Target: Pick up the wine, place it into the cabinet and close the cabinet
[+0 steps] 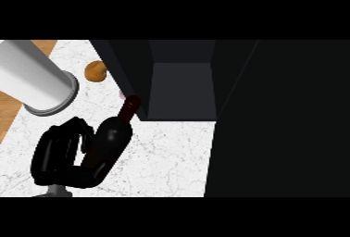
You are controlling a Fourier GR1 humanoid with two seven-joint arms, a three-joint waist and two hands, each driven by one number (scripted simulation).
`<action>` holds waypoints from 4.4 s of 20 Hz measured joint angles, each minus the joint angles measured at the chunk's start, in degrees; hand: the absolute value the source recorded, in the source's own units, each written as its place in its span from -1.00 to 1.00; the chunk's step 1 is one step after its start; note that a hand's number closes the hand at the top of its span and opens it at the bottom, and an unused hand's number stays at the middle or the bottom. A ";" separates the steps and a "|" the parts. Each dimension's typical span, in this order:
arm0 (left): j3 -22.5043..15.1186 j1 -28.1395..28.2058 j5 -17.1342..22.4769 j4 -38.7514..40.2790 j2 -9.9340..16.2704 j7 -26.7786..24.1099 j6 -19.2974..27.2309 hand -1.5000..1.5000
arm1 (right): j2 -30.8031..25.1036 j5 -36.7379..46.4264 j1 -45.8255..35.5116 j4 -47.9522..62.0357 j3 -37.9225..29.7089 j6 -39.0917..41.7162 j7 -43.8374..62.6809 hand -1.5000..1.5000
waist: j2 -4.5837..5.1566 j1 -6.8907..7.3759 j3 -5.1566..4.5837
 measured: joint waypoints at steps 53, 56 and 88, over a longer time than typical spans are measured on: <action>-33.12 -32.58 8.09 16.08 -1.59 5.13 50.82 1.00 | 1.02 -0.80 -0.60 -0.11 -0.12 1.67 1.23 -1.00 | 0.22 -0.83 -0.05; -33.35 -32.14 7.31 19.36 -1.63 2.44 50.70 1.00 | 0.63 -0.92 -0.26 -0.07 -1.17 2.31 0.41 -1.00 | 0.23 -0.85 -0.04; -20.67 -44.13 13.45 48.63 -1.53 -11.22 41.82 1.00 | 1.26 -1.13 -0.51 0.39 -1.51 2.55 -0.19 -1.00 | 0.34 -1.12 -0.05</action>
